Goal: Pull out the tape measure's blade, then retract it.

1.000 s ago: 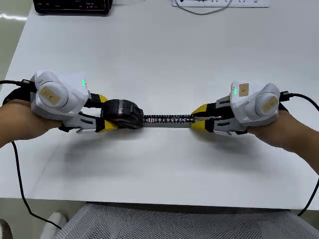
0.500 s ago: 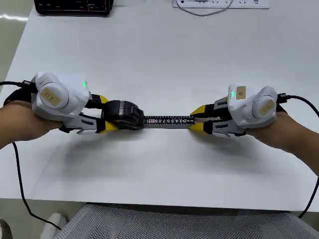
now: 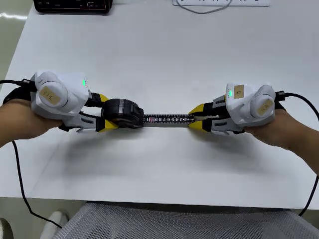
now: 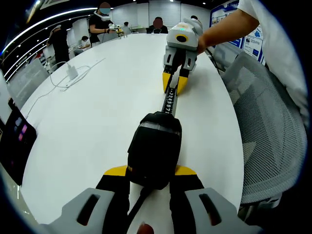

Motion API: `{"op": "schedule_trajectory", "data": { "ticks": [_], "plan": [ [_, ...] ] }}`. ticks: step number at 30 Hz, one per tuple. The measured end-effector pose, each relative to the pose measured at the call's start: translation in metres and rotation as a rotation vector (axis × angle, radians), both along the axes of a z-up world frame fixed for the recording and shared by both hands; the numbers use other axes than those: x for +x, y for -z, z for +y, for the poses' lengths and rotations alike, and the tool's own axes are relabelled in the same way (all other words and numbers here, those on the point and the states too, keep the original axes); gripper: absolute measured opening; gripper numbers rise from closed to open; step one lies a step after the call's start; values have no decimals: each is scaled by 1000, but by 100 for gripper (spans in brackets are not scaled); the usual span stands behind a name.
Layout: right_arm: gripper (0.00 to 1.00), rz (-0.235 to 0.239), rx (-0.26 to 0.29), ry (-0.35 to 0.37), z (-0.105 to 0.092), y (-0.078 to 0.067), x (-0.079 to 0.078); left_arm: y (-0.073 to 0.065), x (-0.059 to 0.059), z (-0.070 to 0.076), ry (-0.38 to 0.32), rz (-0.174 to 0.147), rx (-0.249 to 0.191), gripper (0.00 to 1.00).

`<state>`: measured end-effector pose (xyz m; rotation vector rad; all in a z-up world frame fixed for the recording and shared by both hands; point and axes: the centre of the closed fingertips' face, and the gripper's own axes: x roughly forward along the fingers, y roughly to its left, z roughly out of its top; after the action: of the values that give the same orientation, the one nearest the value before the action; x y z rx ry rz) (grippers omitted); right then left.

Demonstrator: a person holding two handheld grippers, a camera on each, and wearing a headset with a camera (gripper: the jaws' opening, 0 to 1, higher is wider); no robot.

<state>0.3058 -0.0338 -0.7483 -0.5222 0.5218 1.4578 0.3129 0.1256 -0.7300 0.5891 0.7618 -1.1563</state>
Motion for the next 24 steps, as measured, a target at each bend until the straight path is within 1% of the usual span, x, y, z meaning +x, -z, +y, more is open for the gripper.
{"op": "schedule_trajectory", "data": {
  "ticks": [16, 24],
  "plan": [
    [9, -4, 4, -11, -2, -2, 0, 0, -1, 0, 5, 0, 4, 26],
    [9, 3, 1, -3, -10, -2, -1, 0, -1, 0, 5, 0, 5, 25]
  ]
}}
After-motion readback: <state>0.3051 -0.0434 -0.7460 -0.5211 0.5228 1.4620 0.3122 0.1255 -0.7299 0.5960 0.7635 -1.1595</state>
